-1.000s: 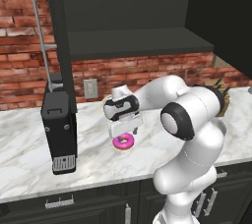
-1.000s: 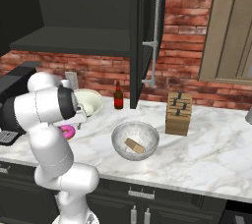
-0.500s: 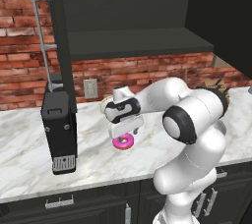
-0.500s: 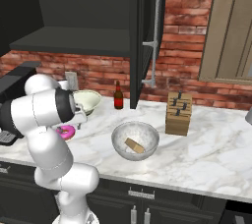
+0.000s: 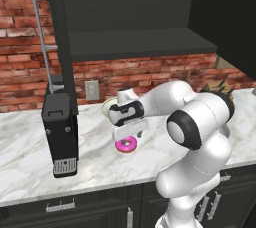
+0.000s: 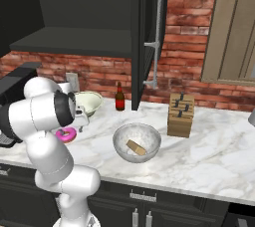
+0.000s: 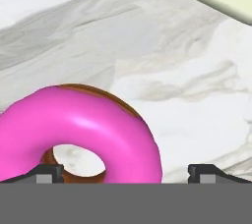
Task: Pick both bowls and place them on the counter. Then place the cream cheese stick in one bowl and place the donut in the other bowl.
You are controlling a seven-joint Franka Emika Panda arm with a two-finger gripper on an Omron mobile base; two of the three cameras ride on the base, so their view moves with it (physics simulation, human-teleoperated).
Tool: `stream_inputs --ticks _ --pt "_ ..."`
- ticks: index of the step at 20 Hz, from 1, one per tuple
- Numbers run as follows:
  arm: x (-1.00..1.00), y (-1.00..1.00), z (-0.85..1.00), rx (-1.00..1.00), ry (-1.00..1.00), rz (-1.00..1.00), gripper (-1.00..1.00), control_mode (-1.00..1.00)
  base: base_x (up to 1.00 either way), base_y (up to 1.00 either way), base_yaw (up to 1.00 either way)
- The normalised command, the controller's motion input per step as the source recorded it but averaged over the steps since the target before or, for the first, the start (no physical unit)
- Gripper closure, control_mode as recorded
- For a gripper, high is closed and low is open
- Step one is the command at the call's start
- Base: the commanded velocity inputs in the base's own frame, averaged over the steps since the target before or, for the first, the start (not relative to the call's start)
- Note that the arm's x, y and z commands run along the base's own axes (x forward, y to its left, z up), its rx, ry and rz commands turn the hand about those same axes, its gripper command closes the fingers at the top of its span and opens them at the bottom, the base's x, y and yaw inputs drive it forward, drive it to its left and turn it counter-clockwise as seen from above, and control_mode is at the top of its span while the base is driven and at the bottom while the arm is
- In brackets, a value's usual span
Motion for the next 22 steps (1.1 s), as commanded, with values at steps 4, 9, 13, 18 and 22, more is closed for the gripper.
stream_inputs --ticks 4,9,13,18,22 --pt "-0.05 -0.07 -0.14 0.00 0.00 -0.05 -1.00 -1.00 0.00 0.00 0.00" --pt "0.00 -0.01 -0.11 0.00 0.00 -0.04 -1.00 -1.00 0.00 0.00 0.00" --pt "0.00 0.00 -0.16 0.00 0.00 -0.04 -1.00 -1.00 0.00 0.00 0.00" --pt "-0.10 -0.04 -0.17 0.02 0.00 -0.04 -1.00 -1.00 0.00 0.00 0.00" --pt "-0.16 -0.03 -0.14 0.04 0.00 -0.04 1.00 -1.00 0.00 0.00 0.00"
